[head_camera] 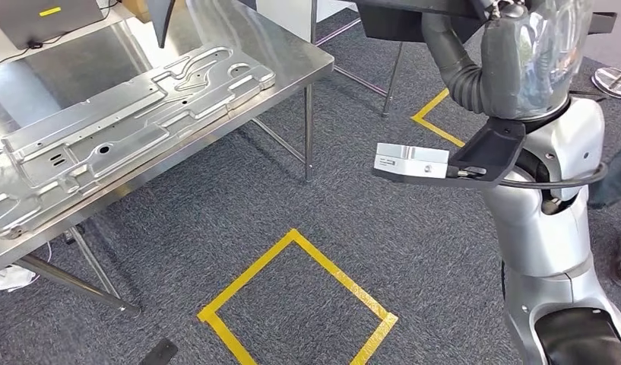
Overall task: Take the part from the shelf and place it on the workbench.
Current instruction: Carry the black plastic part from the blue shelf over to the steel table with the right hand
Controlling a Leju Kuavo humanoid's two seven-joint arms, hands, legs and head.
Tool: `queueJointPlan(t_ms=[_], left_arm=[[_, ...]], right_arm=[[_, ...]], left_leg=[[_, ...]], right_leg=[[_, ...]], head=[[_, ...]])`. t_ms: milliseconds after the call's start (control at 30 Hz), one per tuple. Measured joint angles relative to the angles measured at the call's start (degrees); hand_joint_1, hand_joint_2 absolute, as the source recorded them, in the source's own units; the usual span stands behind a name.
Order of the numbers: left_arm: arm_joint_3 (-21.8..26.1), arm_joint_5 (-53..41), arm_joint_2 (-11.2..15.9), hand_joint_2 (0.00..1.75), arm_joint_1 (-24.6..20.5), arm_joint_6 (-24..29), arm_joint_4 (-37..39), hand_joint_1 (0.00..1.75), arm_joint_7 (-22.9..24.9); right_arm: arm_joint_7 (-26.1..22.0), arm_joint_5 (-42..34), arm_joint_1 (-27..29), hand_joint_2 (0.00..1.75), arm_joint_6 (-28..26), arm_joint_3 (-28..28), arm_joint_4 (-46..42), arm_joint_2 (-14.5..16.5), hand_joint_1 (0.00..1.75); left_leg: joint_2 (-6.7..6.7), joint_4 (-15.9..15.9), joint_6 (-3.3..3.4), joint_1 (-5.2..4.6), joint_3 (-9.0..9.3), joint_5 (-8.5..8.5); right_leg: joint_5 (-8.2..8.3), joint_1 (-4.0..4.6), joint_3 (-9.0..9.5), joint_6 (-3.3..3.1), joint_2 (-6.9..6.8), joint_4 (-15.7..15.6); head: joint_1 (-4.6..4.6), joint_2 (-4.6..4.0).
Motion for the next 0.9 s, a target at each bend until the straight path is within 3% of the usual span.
queueJointPlan(t_ms=[67, 100, 133, 233, 300, 433, 533, 600, 667, 700, 733, 767, 833, 900], left_arm=[[0.0, 0.0, 0.0, 1.75, 0.1, 0.0, 0.0, 0.00, 0.3], [0.0, -0.1, 0.0, 1.75, 0.1, 0.0, 0.0, 0.00, 0.4], [0.0, -0.1, 0.0, 1.75, 0.1, 0.0, 0.0, 0.00, 0.5], [0.0, -0.3, -0.1, 1.75, 0.2, 0.0, 0.0, 0.00, 0.6], [0.0, -0.4, -0.3, 1.75, 0.2, -0.1, 0.1, 0.00, 0.6], [0.0, -0.4, -0.4, 1.75, 0.3, -0.2, 0.1, 0.00, 0.6], [0.0, -0.5, -0.4, 1.75, 0.2, -0.2, 0.1, 0.00, 0.6], [0.0, -0.5, -0.4, 1.75, 0.1, -0.3, 0.1, 0.00, 0.6], [0.0, -0.5, -0.4, 1.75, 0.1, -0.3, 0.1, 0.00, 0.6], [0.0, -0.5, -0.4, 1.75, 0.1, -0.3, 0.1, 0.00, 0.6], [0.0, -0.5, -0.4, 1.75, 0.1, -0.3, 0.1, 0.00, 0.6], [0.0, -0.5, -0.4, 1.75, 0.1, -0.3, 0.1, 0.00, 0.6], [0.0, -0.6, -0.4, 1.75, 0.1, -0.3, 0.1, 0.00, 0.6], [0.0, -0.7, -0.4, 1.75, 0.1, -0.3, 0.1, 0.00, 0.6]], right_arm=[[0.0, 0.2, 0.2, 1.75, 0.0, 0.1, 0.0, 0.1, 1.75], [0.0, 0.3, 0.3, 1.75, 0.0, 0.1, 0.0, 0.1, 1.75], [0.0, 0.4, 0.4, 1.75, 0.0, 0.1, 0.0, 0.2, 1.75], [0.0, 0.5, 0.4, 1.75, 0.0, 0.1, 0.0, 0.3, 1.75], [0.0, 0.6, 0.4, 1.75, -0.1, 0.1, 0.0, 0.4, 1.75], [0.1, 0.7, 0.4, 1.75, -0.1, 0.1, 0.0, 0.5, 1.75], [0.1, 0.7, 0.3, 1.75, -0.1, 0.1, 0.0, 0.5, 1.75], [0.1, 0.7, 0.2, 1.75, -0.1, 0.0, 0.0, 0.5, 1.75], [0.1, 0.7, 0.4, 1.75, -0.1, 0.0, 0.0, 0.5, 1.75], [0.1, 0.8, 0.5, 1.75, -0.1, 0.0, 0.0, 0.5, 1.75], [0.1, 0.8, 0.6, 1.75, -0.1, 0.0, 0.0, 0.5, 1.75], [0.1, 0.8, 0.7, 1.75, -0.1, 0.0, 0.0, 0.5, 1.75], [0.1, 0.8, 0.7, 1.75, -0.1, 0.0, 0.0, 0.5, 1.75], [0.1, 0.9, 0.7, 1.75, -0.1, 0.0, 0.0, 0.5, 1.75]], left_leg=[[-0.82, 7.0, -0.19, 0.15, -3.01, -2.65], [-0.87, 8.1, -0.33, 0.32, -3.51, -2.59], [-0.87, 6.9, -0.55, 0.60, -2.93, -1.44], [-1.16, -3.5, -1.64, 1.66, 1.92, 3.30], [-1.46, -6.3, -1.81, 1.89, 2.95, 3.75], [-1.60, -6.4, -1.16, 1.62, 2.69, 3.89], [-1.52, -6.7, 0.25, 1.40, 2.90, 3.95], [-1.20, -7.1, 1.02, 1.55, 3.09, 4.05], [-0.90, -7.1, 1.33, 1.44, 3.13, 3.95], [-0.81, -7.1, 1.38, 1.38, 3.16, 3.89], [-0.77, -7.1, 1.40, 1.36, 3.23, 3.81], [-0.77, -7.1, 1.36, 1.39, 3.37, 3.71], [-0.81, -7.1, 1.01, 1.50, 3.74, 3.36], [-0.89, -7.1, 0.34, 1.28, 3.76, 3.10]], right_leg=[[0.04, -0.07, -0.06, -0.14, 0.29, 0.0], [0.05, -0.16, -0.07, -0.12, 0.45, 0.1], [0.05, -0.32, -0.07, -0.03, 0.60, 0.1], [-0.37, -0.80, -0.33, 1.10, 1.07, 1.0], [-0.54, -0.71, -0.81, 1.77, 1.36, 1.6], [0.08, -0.59, -0.47, 1.56, 1.51, 0.6], [-0.03, -0.73, -0.33, 2.81, 1.45, 0.2], [-2.38, -0.71, -2.46, 2.99, 1.46, 4.4], [-5.55, -0.66, -6.44, 2.94, 1.45, 12.3], [-6.32, -0.67, -8.11, 2.95, 1.45, 15.3], [-6.04, -0.68, -8.88, 2.93, 1.45, 16.5], [-4.67, -0.71, -8.46, 2.89, 1.45, 15.2], [-0.87, -0.80, -5.26, 2.89, 1.35, 8.2], [0.54, -0.60, -2.64, 2.87, 1.30, 2.6]], head=[[-0.32, -0.01], [-0.37, -0.01], [-0.39, -0.01], [-0.64, -0.01], [-0.90, -0.01], [-0.32, -0.01], [-0.09, -0.01], [0.22, -0.01], [0.66, -0.01], [0.82, -0.01], [0.92, -0.01], [1.01, -0.01], [1.30, 0.00], [1.57, 0.01]])
